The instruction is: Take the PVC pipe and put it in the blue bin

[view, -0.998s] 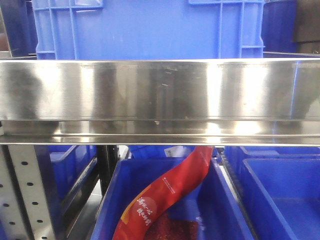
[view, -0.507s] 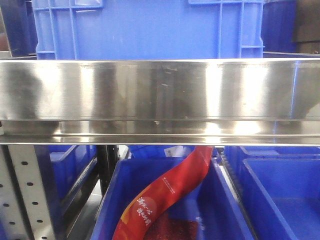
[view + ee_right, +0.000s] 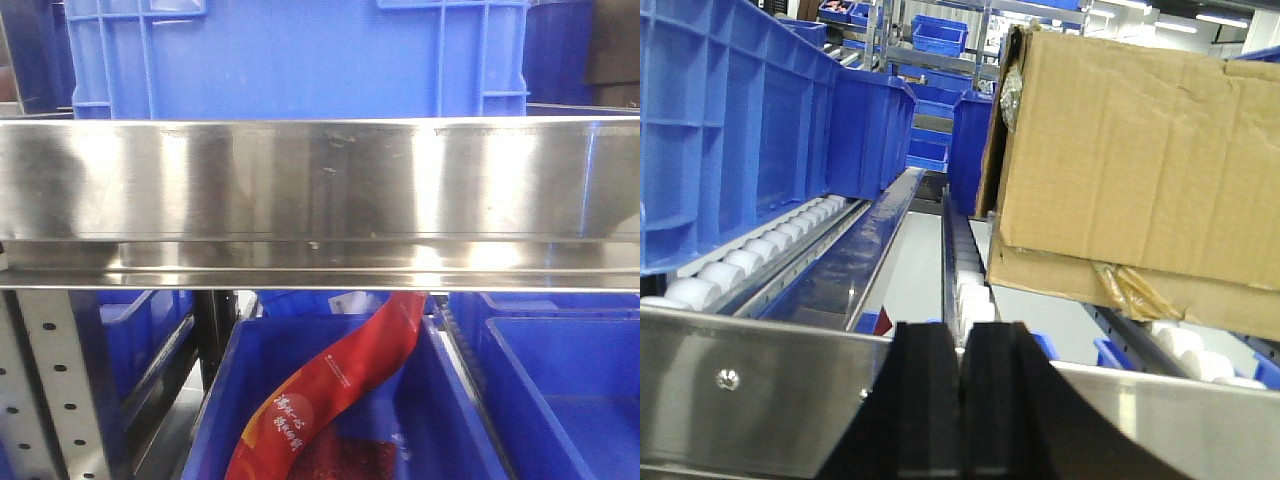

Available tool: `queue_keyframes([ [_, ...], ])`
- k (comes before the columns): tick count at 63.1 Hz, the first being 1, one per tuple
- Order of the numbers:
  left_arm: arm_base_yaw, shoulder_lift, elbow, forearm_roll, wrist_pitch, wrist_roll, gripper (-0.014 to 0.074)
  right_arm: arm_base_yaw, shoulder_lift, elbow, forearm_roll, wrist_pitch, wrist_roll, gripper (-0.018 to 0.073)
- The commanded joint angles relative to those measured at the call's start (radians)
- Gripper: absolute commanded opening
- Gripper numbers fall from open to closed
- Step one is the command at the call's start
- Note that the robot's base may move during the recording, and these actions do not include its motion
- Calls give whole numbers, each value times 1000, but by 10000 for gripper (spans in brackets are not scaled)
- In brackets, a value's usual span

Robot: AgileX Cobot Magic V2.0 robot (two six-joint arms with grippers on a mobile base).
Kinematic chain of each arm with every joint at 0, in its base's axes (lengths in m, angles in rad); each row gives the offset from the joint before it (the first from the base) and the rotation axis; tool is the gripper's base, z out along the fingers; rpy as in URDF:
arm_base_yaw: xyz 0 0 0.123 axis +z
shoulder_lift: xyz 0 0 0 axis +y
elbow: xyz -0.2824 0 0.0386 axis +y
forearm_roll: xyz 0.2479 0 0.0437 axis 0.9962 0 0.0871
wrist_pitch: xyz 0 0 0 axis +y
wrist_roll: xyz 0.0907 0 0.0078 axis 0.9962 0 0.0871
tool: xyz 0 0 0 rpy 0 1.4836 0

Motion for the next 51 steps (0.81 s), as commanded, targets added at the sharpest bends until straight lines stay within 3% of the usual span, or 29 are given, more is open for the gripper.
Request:
queue_keyframes([
  [1,-6,-3,2,1,-18,-7,-111,-5,-3,2,10,1,20,-162],
  [51,-6,-3,2,1,-18,-7,-111,-5,-3,2,-2,10,20,-162],
])
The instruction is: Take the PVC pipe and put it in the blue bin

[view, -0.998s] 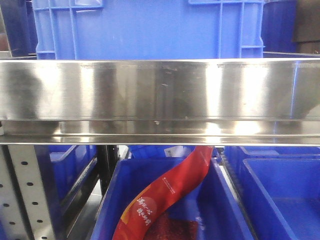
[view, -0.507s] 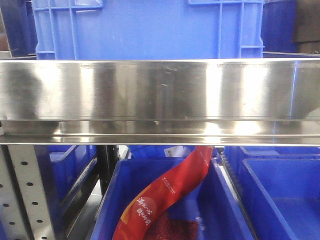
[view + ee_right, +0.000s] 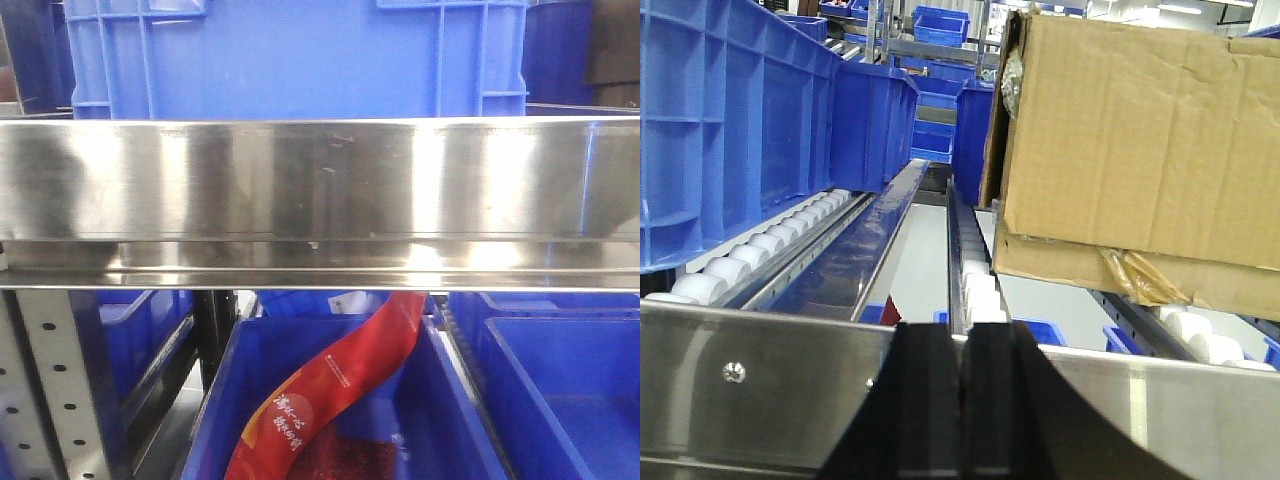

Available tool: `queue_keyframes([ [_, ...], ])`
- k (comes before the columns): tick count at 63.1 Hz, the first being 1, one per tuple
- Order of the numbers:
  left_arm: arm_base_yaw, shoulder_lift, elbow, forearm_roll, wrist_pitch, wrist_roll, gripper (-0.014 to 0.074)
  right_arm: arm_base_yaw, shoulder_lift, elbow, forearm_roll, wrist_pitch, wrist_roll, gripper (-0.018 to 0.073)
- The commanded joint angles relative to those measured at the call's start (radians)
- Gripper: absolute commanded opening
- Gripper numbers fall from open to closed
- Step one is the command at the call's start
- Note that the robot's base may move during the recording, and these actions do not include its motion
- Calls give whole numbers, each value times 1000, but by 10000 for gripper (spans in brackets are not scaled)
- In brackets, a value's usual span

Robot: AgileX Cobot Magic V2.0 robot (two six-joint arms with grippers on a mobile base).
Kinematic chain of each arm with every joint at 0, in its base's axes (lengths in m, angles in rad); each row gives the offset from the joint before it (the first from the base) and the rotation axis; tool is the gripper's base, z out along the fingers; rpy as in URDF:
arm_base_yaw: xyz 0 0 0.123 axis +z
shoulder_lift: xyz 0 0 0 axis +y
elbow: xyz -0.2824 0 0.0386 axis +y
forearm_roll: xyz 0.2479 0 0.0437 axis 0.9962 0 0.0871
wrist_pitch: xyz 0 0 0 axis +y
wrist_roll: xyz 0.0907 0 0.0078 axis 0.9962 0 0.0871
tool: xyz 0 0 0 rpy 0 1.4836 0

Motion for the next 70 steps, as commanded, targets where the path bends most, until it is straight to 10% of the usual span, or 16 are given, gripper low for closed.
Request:
queue_keyframes([
  [1,-6,-3,0,1,-18,-7,-111,-5,-3,2,-6,-9,2,-162],
  [70,-6,-3,0,1,-18,-7,-111,-5,-3,2,-6,-9,2,-162],
])
